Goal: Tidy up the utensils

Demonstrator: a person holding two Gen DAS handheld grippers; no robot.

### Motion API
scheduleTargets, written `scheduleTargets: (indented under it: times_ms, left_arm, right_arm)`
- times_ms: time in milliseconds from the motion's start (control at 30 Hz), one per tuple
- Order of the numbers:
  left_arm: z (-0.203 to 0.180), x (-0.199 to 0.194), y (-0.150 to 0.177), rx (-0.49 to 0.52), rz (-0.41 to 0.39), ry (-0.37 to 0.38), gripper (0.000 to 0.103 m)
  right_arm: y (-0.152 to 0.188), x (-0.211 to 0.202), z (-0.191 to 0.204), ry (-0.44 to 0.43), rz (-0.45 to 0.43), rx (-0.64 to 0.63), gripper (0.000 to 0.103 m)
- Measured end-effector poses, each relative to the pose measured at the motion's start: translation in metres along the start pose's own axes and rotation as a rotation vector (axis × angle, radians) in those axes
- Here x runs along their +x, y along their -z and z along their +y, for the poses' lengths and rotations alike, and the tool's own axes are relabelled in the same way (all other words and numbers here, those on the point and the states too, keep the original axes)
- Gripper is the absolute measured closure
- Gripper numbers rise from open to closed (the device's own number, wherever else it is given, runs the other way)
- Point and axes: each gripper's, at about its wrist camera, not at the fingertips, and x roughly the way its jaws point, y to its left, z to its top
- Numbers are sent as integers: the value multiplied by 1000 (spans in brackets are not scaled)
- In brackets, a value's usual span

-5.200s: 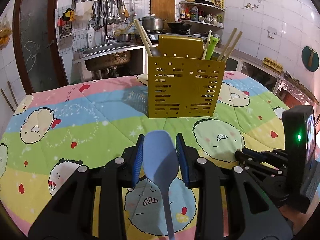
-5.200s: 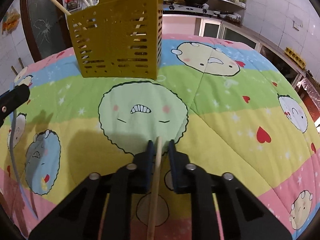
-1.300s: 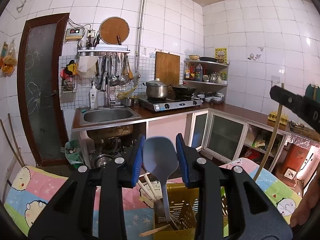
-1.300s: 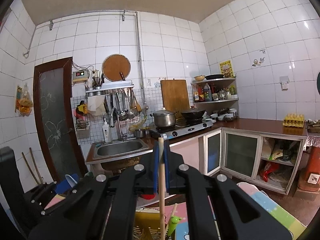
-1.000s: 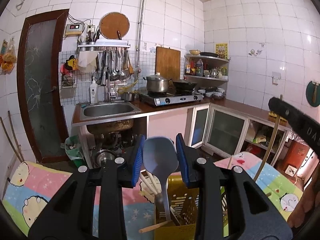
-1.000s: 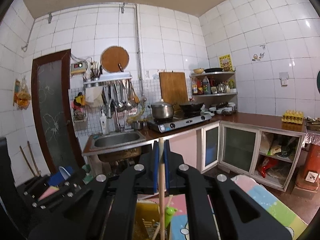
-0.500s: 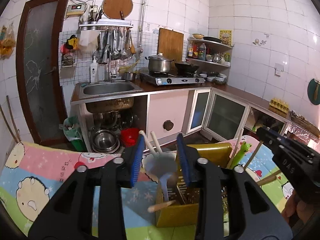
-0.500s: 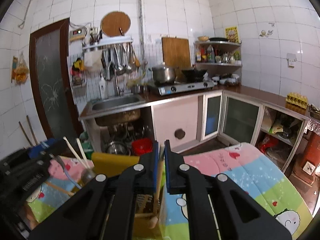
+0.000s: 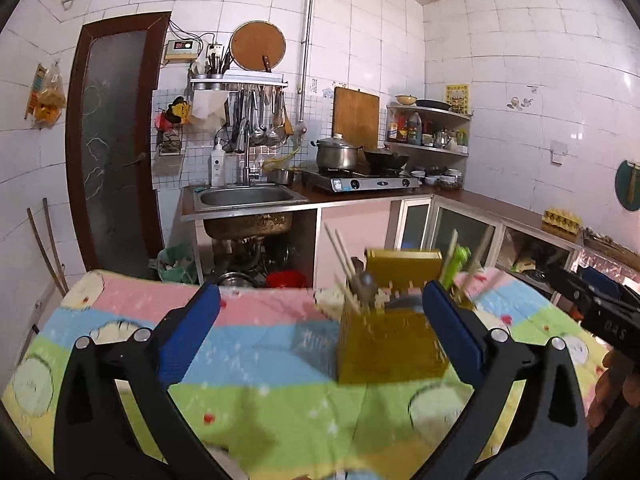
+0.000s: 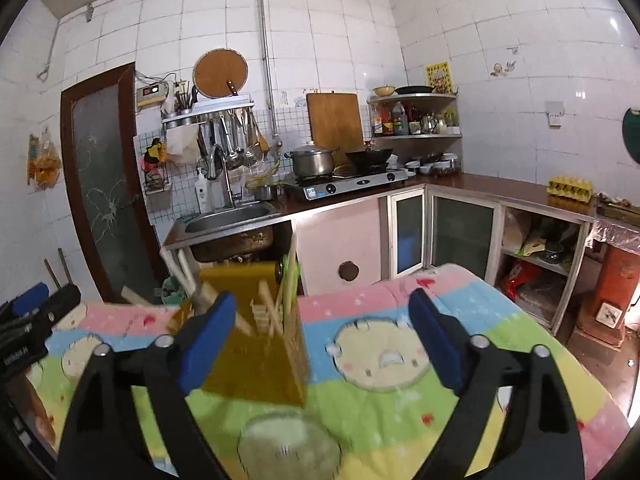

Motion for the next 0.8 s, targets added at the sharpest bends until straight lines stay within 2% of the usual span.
scheduleTargets:
  times_ms: [167, 333, 433, 567, 800]
  left_arm:
    - [6, -37, 46, 0, -15, -18, 5]
    - [11, -52, 83, 3, 26, -11, 5]
    - [8, -63, 99, 55, 13, -32, 5]
    - [6, -71, 119, 95, 25, -24, 5]
    - [10, -75, 128, 85, -5, -28, 5]
  right_arm:
    - [54, -37, 14, 6, 4, -63, 5]
    - [84, -60, 26, -5, 12, -79, 4]
    - [97, -70, 32, -1, -8, -94, 4]
    - [110, -75, 34, 14, -14, -117, 4]
    - [119, -79, 33, 6, -16, -121, 4]
